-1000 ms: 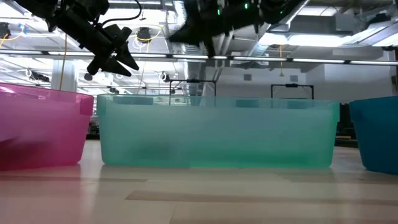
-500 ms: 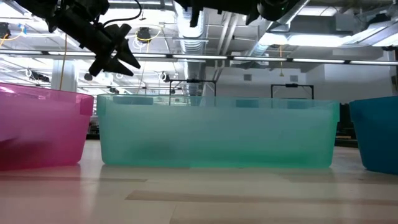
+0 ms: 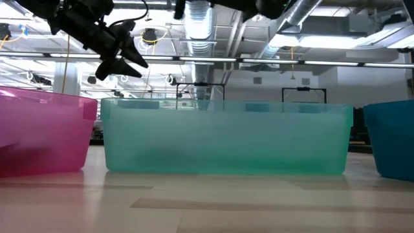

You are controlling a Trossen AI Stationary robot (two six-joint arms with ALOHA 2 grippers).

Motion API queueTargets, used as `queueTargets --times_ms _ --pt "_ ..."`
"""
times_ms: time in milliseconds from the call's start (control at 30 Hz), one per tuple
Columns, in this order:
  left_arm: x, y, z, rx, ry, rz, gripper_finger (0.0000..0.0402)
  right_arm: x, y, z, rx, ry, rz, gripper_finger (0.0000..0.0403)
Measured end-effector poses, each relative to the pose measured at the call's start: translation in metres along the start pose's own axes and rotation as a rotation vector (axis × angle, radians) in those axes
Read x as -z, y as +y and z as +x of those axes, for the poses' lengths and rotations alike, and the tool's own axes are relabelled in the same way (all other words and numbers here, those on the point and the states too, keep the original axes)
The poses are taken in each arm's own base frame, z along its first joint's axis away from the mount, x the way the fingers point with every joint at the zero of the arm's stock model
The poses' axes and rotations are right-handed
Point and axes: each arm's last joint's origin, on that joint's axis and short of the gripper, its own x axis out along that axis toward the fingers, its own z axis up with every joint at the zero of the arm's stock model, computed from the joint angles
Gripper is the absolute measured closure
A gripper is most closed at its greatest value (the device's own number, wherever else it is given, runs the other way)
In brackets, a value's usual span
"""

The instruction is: Sort silverware by color (type)

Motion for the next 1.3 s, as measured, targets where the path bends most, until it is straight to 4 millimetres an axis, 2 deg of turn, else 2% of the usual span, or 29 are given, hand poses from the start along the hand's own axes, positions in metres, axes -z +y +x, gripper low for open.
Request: queueTargets --times_ms 133,367,633,800,900,1300 --pt "0.000 -0.001 0.000 0.025 0.011 0.001 0.0221 0.015 -0.001 0.011 -0.050 0.037 0.007 0.0368" --pt "0.001 0.000 0.000 0.023 0.018 -0.001 0.0221 0.042 -0.005 0.042 -0.145 0.064 0.030 0.0368" --pt "0.001 -0.001 0.000 0.030 0.025 0.000 0.0221 0.061 -0.010 0.073 -0.227 0.195 0.065 0.0368" --pt "0.003 0.000 0.000 0.031 0.043 -0.002 0.0221 0.063 -0.010 0.089 -0.251 0.299 0.047 0.0368" --pt "0.003 0.000 0.000 0.030 0.046 -0.002 0.0221 0.057 -0.008 0.092 -0.264 0.340 0.017 0.0368" --pt "0.004 0.000 0.000 0.027 0.051 0.016 0.0221 0.065 0.001 0.095 -0.211 0.432 -0.106 0.0368"
